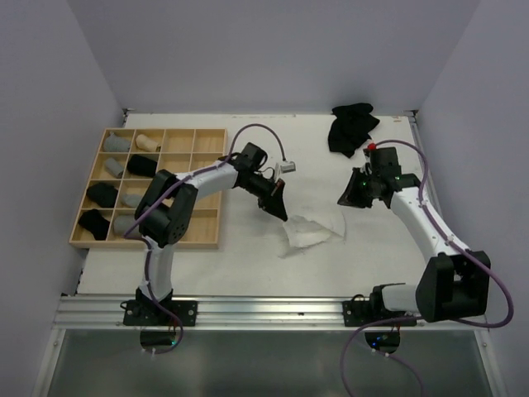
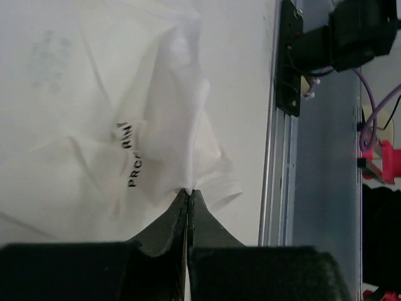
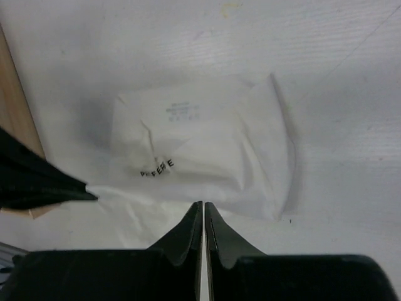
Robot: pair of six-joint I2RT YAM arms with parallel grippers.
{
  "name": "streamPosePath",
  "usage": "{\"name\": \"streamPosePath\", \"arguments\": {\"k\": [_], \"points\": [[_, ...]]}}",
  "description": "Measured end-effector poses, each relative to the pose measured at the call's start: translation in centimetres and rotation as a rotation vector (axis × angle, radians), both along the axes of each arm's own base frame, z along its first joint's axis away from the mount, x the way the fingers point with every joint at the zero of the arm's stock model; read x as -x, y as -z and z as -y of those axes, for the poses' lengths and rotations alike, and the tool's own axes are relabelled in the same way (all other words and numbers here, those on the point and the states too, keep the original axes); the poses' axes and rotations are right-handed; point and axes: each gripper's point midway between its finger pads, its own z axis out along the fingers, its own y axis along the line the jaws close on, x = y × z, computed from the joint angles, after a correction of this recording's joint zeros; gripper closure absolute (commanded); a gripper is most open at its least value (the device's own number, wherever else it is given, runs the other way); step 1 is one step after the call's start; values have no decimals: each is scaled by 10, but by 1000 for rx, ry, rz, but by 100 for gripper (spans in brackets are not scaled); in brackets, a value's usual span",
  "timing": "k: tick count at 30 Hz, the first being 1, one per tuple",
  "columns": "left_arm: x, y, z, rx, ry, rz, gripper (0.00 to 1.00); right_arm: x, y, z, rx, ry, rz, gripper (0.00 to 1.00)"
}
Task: Roll the underwear
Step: Flatten the underwear
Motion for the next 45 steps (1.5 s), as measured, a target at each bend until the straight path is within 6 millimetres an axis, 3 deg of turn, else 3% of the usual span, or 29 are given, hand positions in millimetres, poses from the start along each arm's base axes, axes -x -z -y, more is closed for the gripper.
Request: {"name": "streamPosePath", "arguments": {"k": [4, 10, 26, 36, 45], "points": [[-39, 15, -15, -41, -135, -19, 100, 24, 1, -23, -36, -71, -3, 96], [-42, 36, -11, -93, -176, -61, 100, 44, 15, -51, -61, -157, -41, 94], [-42, 45, -12, -130, -193, -47, 93, 29, 74, -114, -58, -272, -146, 83], [-43, 45, -12, -132, -193, -43, 89, 16, 88, -133, -52, -296, -152, 76], [-43, 45, -12, -130, -192, -39, 89, 18, 89, -133, -41, -302, -161, 72]]}}
